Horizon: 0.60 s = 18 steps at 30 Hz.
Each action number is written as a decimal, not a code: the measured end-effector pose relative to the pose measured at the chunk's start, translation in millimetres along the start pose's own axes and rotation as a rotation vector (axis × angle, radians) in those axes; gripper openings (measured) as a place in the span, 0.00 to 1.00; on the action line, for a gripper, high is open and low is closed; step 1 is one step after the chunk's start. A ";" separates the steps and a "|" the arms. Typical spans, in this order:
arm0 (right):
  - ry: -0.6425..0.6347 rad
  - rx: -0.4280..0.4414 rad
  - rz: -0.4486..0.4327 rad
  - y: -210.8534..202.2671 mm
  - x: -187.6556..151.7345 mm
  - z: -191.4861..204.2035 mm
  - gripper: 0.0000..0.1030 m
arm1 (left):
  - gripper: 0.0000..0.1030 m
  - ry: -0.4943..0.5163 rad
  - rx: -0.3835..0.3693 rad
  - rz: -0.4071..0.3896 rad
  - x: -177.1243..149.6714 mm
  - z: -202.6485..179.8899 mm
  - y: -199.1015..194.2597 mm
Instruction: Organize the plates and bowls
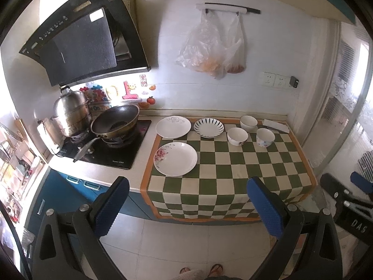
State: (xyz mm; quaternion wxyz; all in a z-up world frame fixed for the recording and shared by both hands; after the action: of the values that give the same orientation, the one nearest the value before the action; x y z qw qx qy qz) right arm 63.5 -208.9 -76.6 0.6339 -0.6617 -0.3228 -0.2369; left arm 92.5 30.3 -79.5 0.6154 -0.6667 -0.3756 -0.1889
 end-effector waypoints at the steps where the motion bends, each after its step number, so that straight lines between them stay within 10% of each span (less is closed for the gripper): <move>1: -0.014 0.010 0.005 11.0 -2.8 0.0 1.00 | 1.00 -0.004 0.009 0.001 0.1 2.1 8.6; 18: -0.108 0.216 0.236 262.5 -18.2 58.5 1.00 | 1.00 -0.069 0.253 0.160 -3.6 62.6 224.5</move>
State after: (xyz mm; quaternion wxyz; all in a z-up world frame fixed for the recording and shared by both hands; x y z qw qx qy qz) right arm 236.5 -150.0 -274.8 0.7066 -0.6347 -0.2999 -0.0887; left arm 241.6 98.5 -245.2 0.6945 -0.6177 -0.3629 -0.0671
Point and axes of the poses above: each gripper's, at about its wrist camera, not at the fingertips, and y roughly the way its jaws point, z to its left, x to its top, the point moved 10 cm from there along y, roughly the way its jaws point, and after that the axes turned 14 degrees about -y, right-handed, at the moved point
